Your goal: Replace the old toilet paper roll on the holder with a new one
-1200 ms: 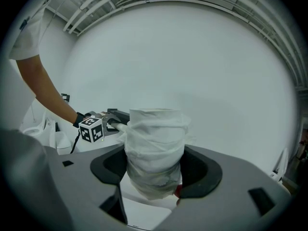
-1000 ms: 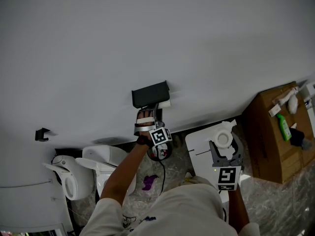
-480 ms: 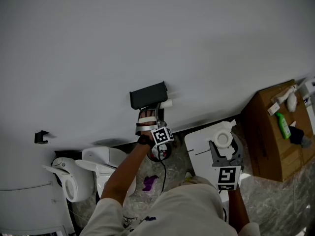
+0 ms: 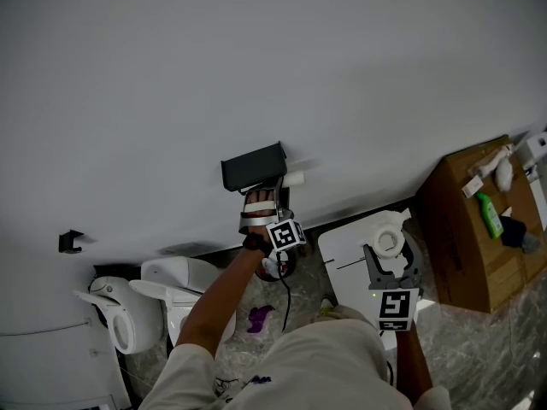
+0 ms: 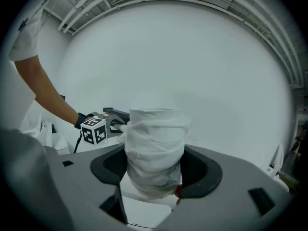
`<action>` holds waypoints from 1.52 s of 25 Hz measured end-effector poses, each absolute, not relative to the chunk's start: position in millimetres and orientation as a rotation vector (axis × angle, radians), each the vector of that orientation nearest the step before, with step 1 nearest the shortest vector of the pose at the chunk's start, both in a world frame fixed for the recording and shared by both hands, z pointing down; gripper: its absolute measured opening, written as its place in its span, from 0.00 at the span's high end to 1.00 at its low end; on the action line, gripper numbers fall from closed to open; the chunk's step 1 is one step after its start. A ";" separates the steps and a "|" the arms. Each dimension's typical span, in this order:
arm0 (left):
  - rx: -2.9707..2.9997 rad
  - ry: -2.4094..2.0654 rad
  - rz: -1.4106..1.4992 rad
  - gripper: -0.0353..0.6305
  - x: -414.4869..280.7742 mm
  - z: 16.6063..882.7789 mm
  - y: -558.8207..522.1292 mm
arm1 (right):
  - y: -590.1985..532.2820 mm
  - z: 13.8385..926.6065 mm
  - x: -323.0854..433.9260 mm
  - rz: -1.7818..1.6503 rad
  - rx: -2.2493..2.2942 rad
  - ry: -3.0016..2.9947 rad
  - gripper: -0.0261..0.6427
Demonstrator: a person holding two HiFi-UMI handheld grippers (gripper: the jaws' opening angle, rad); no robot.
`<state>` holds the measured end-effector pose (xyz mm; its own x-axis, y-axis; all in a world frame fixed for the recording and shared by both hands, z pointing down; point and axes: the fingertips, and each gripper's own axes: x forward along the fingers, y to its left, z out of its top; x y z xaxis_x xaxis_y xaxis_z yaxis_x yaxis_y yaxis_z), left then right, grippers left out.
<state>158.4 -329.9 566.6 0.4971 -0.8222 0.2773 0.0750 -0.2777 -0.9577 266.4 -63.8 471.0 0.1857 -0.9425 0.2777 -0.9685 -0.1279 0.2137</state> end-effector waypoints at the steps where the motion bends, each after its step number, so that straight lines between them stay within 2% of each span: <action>1: -1.622 0.653 -0.998 0.67 159.9 566.5 -329.3 | -63.6 471.2 266.7 0.107 2.128 -1.806 0.50; 32: -1.828 0.726 -0.761 0.68 191.5 533.0 -278.0 | -70.9 483.9 277.0 0.128 2.108 -1.801 0.50; 38: -2.047 0.885 -0.668 0.68 163.5 503.0 -254.5 | -81.7 488.6 280.5 0.089 2.069 -1.799 0.50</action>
<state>163.5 -254.5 503.0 0.6175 -0.7722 0.1497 -0.3551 -0.4435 -0.8229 280.5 -81.7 488.6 0.1714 -0.9381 0.3010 -0.9632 -0.0953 0.2513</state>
